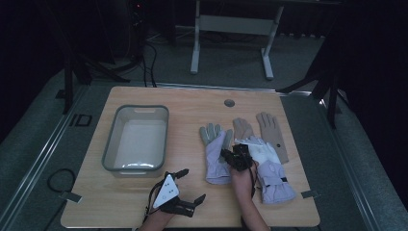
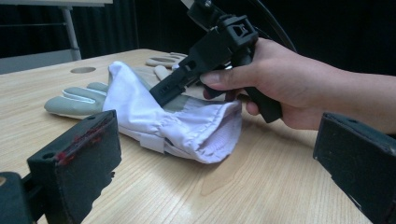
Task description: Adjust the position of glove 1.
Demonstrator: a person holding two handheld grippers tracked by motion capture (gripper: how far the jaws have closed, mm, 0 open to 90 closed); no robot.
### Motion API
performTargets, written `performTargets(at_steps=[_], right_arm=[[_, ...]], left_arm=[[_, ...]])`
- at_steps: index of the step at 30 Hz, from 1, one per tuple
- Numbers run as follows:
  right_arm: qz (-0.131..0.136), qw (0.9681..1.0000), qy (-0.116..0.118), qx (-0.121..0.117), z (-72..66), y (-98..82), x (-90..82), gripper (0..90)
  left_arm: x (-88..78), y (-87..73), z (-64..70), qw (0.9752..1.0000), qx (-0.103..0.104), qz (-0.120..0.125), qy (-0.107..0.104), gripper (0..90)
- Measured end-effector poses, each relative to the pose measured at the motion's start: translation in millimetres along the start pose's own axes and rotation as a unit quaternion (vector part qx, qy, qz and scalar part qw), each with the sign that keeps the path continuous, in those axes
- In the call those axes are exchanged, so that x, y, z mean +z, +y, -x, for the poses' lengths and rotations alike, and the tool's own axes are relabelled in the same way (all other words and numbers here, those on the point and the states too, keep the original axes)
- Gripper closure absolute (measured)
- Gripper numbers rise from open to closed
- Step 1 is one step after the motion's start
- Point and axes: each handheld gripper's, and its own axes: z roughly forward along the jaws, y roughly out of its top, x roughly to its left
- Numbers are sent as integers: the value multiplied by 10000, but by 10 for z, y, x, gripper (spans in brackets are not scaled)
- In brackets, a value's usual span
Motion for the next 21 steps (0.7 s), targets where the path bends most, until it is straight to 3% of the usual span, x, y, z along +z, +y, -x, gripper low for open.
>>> performTargets(at_steps=[2,4,6,9,11,13,16,21], right_arm=[[-16,10000,-13,6,-3,17,15,825],[-21,10000,-45,-84,-27,45,-15,721],[108,9995,-60,-275,-74,85,-104,648],[77,9974,-34,-712,-115,243,-220,577],[79,9971,4,-763,-103,300,-256,563],[40,9944,78,-1051,-49,436,-355,529],[49,9921,214,-1235,48,534,-479,500],[8,9900,448,-1336,276,628,-649,482]], left_arm=[[1,0,1,10000,-1,0,-6,10],[1,0,0,10000,-1,1,-9,9],[0,0,-3,10000,-12,-1,-13,9],[-1,-1,-4,10000,-21,7,-12,10],[-2,-1,-2,10000,-10,13,-13,9],[0,-1,1,10000,-3,12,-7,9],[1,0,-2,10000,-20,6,-2,9],[3,0,-2,10000,-31,4,4,9]])
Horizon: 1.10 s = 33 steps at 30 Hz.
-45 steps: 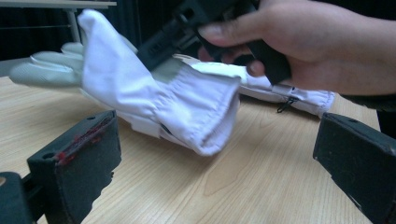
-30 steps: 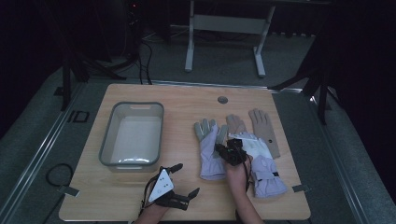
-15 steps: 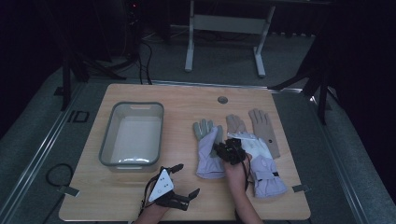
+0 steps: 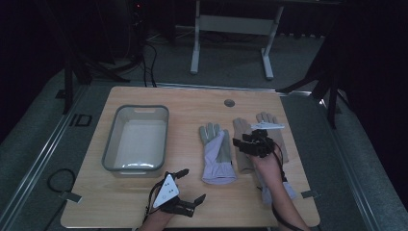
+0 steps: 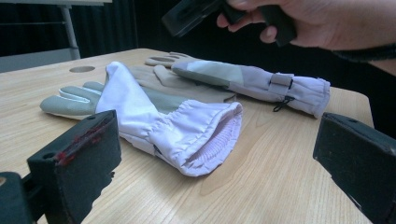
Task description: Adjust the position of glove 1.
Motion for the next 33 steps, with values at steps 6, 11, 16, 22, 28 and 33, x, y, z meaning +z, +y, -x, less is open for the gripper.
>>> performTargets(at_steps=[6,11,16,22,28,33], right_arm=[[160,9998,76,-132,189,-35,-232,483],[40,9987,-79,-496,307,-126,-397,488],[-73,9984,-45,-551,442,-267,-533,499],[-162,9980,-94,-612,553,-427,-657,503],[-395,9968,-205,-664,630,-558,-733,519],[-582,9964,-130,-604,699,-697,-722,520]], left_arm=[[-1,0,0,10000,2,2,-2,9],[0,0,-2,10000,-1,0,-15,10],[2,1,-4,10000,-3,-8,-31,10],[1,1,-2,10000,4,-9,-25,10],[2,1,-3,10000,4,-12,-33,10],[2,1,-2,10000,1,-11,-33,9]])
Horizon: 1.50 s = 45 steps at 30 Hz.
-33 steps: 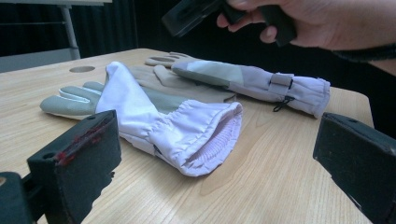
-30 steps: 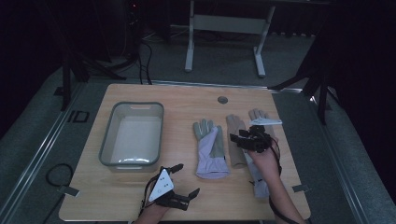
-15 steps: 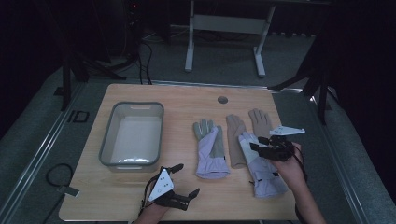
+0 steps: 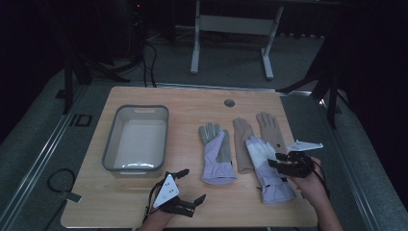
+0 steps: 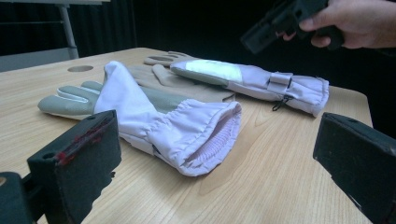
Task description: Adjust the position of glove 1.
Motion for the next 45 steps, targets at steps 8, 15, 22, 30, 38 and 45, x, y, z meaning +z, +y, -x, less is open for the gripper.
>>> performTargets(at_steps=[8,15,22,30,38,45], right_arm=[[-536,9981,189,-219,21,-202,77,542],[-826,9957,269,-313,81,-294,274,579],[-653,9977,203,5,21,-355,259,742],[-465,9980,37,431,-77,-296,99,802],[89,9976,-124,682,-137,68,-284,805],[410,9974,-191,562,-276,503,-426,805]], left_arm=[[2,0,1,10000,-4,-3,0,9],[1,0,-1,10000,1,-12,6,9],[0,1,-1,10000,2,-14,11,10],[0,0,-1,10000,1,-11,20,10],[1,1,0,10000,4,-20,19,10],[1,1,-1,10000,10,-8,21,10]])
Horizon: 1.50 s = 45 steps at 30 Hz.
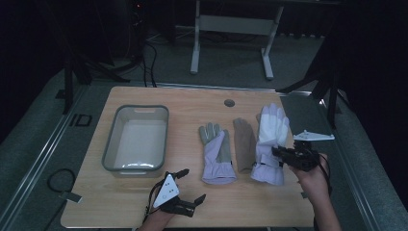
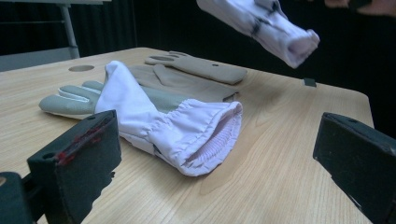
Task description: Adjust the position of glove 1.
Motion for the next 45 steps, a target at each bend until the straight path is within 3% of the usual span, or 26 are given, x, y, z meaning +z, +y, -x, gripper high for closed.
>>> performTargets(at_steps=[6,11,16,24,29,32,40,45], right_arm=[[80,10000,39,-21,-187,233,33,804],[30,9998,214,51,-440,395,194,804],[-139,9992,380,-17,-681,439,423,803],[-566,9980,265,-77,-955,455,884,803],[-882,9956,306,-78,-996,407,1106,802],[-1035,9942,238,-196,-1017,381,1206,801],[-1222,9923,113,-190,-1018,414,1386,798],[-1342,9909,42,-103,-992,332,1537,792]], left_arm=[[-1,-1,1,10000,-8,9,6,10],[-5,-2,1,10000,-11,23,13,10],[-5,-3,1,10000,-17,26,13,9],[-7,-3,2,10000,-9,23,4,9],[-7,-2,0,10000,-19,23,3,9],[-6,-2,-2,10000,-25,18,4,9],[-5,-2,-1,10000,-22,13,7,10],[-3,-2,-1,10000,-16,12,11,9]])
